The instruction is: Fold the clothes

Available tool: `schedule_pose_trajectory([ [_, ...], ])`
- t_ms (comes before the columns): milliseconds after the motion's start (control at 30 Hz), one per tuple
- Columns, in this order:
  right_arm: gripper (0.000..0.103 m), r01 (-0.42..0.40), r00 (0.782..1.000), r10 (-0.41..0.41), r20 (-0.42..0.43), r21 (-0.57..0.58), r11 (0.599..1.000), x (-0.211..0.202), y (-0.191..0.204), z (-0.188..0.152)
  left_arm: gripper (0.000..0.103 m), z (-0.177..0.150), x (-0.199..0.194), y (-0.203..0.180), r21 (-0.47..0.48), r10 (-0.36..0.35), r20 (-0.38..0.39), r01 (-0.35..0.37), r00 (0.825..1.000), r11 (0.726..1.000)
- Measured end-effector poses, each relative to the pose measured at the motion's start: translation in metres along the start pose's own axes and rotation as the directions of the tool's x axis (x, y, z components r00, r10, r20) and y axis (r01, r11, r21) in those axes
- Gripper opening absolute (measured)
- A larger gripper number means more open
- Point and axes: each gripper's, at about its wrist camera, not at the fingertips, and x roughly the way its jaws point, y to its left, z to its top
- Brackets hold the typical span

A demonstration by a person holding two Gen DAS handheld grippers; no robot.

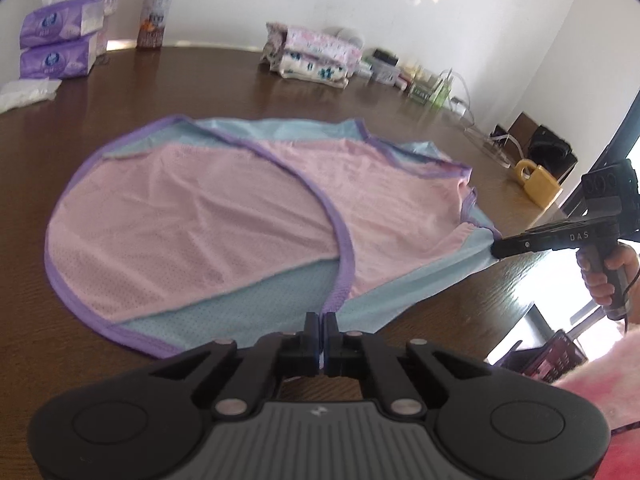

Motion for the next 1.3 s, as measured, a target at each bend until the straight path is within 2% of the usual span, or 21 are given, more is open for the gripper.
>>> schedule_pose_trajectory([
  [100, 0.002, 0.033, 0.999, -0.034, -0.032, -0.036, 0.999, 0.006, 0.006, -0.005, 0.001, -0.003, 0.001, -0.003, 0.026, 0.011, -0.019, -0.011, 1.0, 1.0],
  [200, 0.005, 0.023, 1.0, -0.024, -0.011, -0.047, 0.999, -0.001, 0.007, -0.001, 0.005, -0.004, -0.002, -0.006, 0.043, 0.023, -0.013, -0.023, 1.0, 0.999],
  [267, 0.012, 0.021, 0.999, -0.019, 0.026, -0.046, 0.999, -0.01, 0.006, 0.003, 0.012, 0.0, -0.006, -0.007, 0.034, 0.021, 0.027, -0.022, 0.999, 0.999],
  [333, 0.03, 0.046, 0.993, -0.043, 0.112, -0.026, 0.999, -0.025, 0.001, 0.009, 0.018, 0.006, -0.01, -0.007, 0.018, 0.016, 0.071, -0.017, 0.997, 1.0],
  [367, 0.032, 0.073, 0.985, -0.07, 0.156, -0.014, 0.997, -0.033, -0.003, 0.012, 0.019, 0.01, -0.011, -0.009, 0.014, 0.016, 0.094, -0.017, 0.995, 1.0],
  [433, 0.032, 0.141, 0.964, -0.146, 0.221, 0.039, 0.989, -0.045, -0.016, 0.017, 0.025, 0.016, -0.008, -0.012, 0.01, 0.012, 0.117, -0.013, 0.993, 1.0],
  [500, 0.032, 0.241, 0.928, -0.26, 0.266, 0.103, 0.965, -0.051, -0.034, 0.022, 0.026, 0.022, -0.001, -0.016, 0.012, 0.007, 0.125, -0.009, 0.992, 1.0],
  [567, 0.032, 0.341, 0.882, -0.375, 0.287, 0.16, 0.926, -0.052, -0.049, 0.026, 0.026, 0.026, 0.008, -0.02, 0.015, 0.019, 0.125, -0.021, 0.992, 1.0],
  [633, 0.032, 0.385, 0.858, -0.428, 0.285, 0.199, 0.902, -0.048, -0.066, 0.03, 0.026, 0.029, 0.019, -0.024, 0.015, 0.036, 0.123, -0.038, 0.992, 0.999],
  [733, 0.032, 0.353, 0.88, -0.404, 0.249, 0.227, 0.908, -0.036, -0.083, 0.031, 0.026, 0.032, 0.031, -0.031, 0.014, 0.048, 0.129, -0.05, 0.99, 0.999],
  [833, 0.032, 0.362, 0.886, -0.399, 0.238, 0.185, 0.914, -0.024, -0.081, 0.027, 0.026, 0.034, 0.036, -0.035, 0.017, 0.057, 0.14, -0.06, 0.989, 0.998],
  [867, 0.032, 0.373, 0.882, -0.404, 0.24, 0.167, 0.913, -0.022, -0.078, 0.026, 0.026, 0.035, 0.038, -0.035, 0.01, 0.065, 0.142, -0.067, 0.988, 0.998],
  [900, 0.027, 0.382, 0.879, -0.408, 0.245, 0.15, 0.912, -0.02, -0.075, 0.025, 0.026, 0.036, 0.04, -0.035, 0.003, 0.074, 0.145, -0.075, 0.987, 0.997],
  [933, 0.006, 0.379, 0.882, -0.402, 0.246, 0.137, 0.915, -0.019, -0.072, 0.024, 0.026, 0.037, 0.042, -0.034, -0.004, 0.082, 0.147, -0.082, 0.986, 0.997],
  [967, 0.001, 0.384, 0.879, -0.405, 0.252, 0.129, 0.914, -0.021, -0.069, 0.023, 0.026, 0.038, 0.044, -0.033, -0.01, 0.101, 0.152, -0.1, 0.983, 0.995],
  [1167, 0.001, 0.511, 0.793, -0.509, 0.334, 0.09, 0.855, -0.051, -0.049, 0.017, 0.026, 0.044, 0.057, -0.03, -0.037, 0.206, 0.159, -0.203, 0.966, 0.978],
  [1233, 0.001, 0.589, 0.746, -0.569, 0.345, 0.056, 0.806, -0.058, -0.04, 0.014, 0.026, 0.044, 0.06, -0.03, -0.028, 0.224, 0.161, -0.223, 0.961, 0.975],
  [1300, 0.002, 0.641, 0.72, -0.615, 0.322, 0.029, 0.767, -0.058, -0.036, 0.009, 0.026, 0.044, 0.061, -0.031, -0.017, 0.237, 0.165, -0.237, 0.958, 0.971],
])
